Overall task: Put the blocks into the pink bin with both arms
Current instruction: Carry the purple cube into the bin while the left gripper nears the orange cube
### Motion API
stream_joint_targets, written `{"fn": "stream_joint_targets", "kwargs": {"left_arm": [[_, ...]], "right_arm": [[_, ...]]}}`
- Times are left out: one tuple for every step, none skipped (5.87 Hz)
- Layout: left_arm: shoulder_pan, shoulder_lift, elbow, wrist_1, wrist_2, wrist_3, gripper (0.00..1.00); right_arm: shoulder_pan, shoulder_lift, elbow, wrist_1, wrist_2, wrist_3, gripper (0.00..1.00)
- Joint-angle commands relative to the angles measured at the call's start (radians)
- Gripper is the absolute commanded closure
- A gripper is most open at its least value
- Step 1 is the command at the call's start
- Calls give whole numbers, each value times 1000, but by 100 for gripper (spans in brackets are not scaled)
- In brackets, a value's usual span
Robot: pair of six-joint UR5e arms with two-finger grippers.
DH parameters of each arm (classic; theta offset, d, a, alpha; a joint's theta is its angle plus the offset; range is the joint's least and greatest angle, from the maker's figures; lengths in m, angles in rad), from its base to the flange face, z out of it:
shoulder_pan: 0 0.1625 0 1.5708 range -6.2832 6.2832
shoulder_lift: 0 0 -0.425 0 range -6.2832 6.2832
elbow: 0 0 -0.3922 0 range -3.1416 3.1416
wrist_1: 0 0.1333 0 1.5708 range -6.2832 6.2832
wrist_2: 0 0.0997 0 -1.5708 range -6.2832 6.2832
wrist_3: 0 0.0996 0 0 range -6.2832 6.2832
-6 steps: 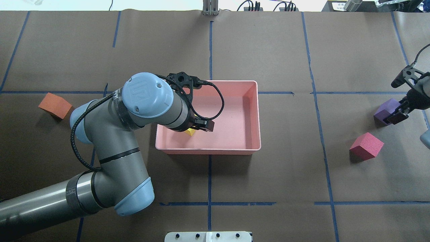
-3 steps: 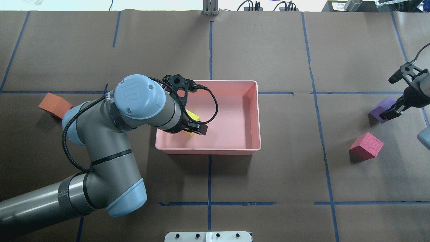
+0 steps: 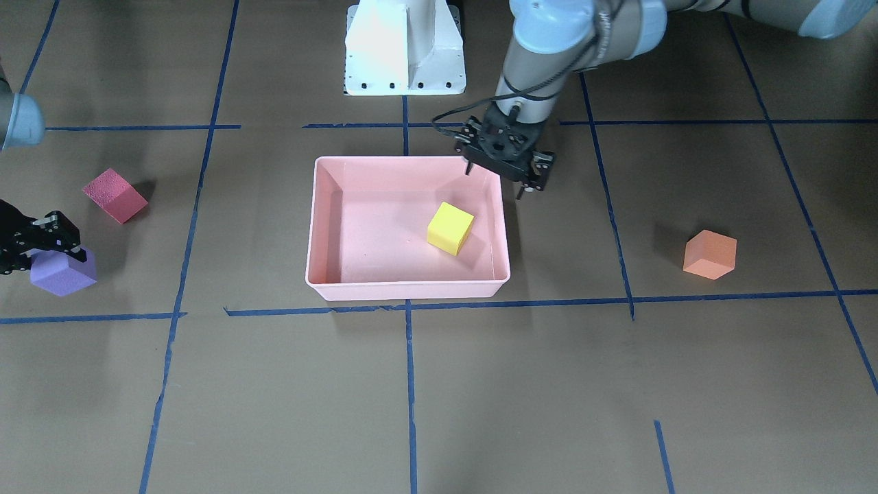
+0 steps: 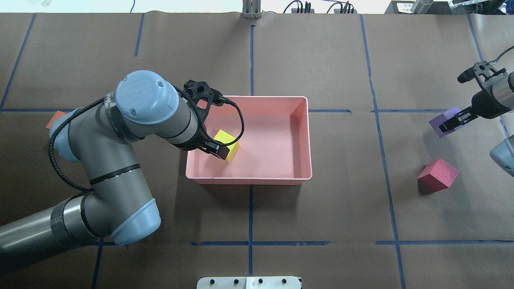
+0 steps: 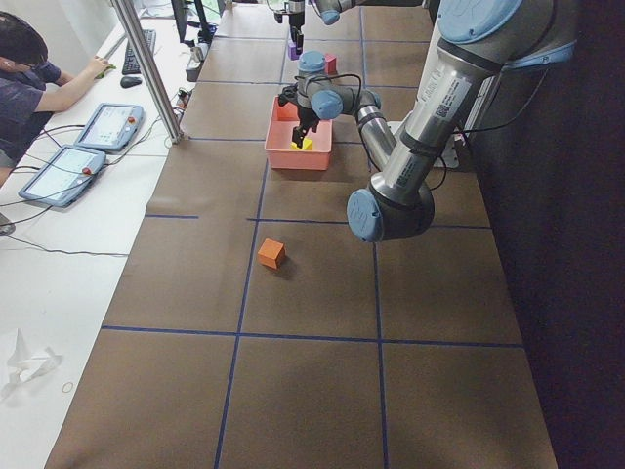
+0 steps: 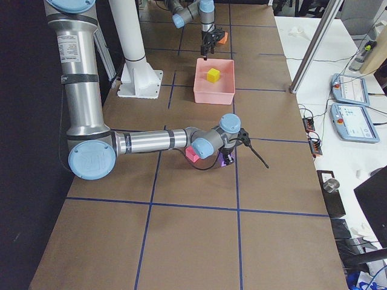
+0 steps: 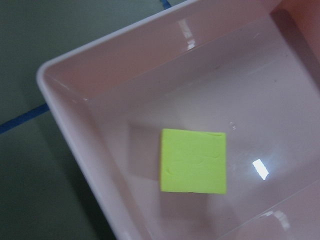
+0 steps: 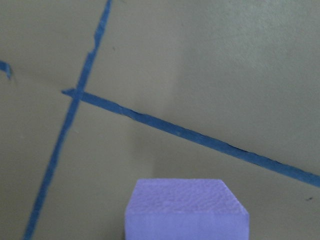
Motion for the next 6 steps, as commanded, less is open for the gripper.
{"fn": "stream_joint_targets", "kwargs": {"left_arm": [[-138,100,-3,-1,-78,257,0],[-202,149,1,-7,-103,349,0],[-259,185,15,-10,-106,462,0],[-314,226,21,-10,-142,559,0],[-369,263,21,-10,-175,648,0],[-379,281,30,-13,-175,667,0]], "right_arm": [[-60,111,135,-179,4,275,82],[-108,204,180,-297,-22,396,81],[-157,288,197,-361,-57,539,80],[-226,379,200,-412,-117,700,77],[-331,472,199,-468,-236,864,71],[-432,566,193,-557,-342,972,66]]}}
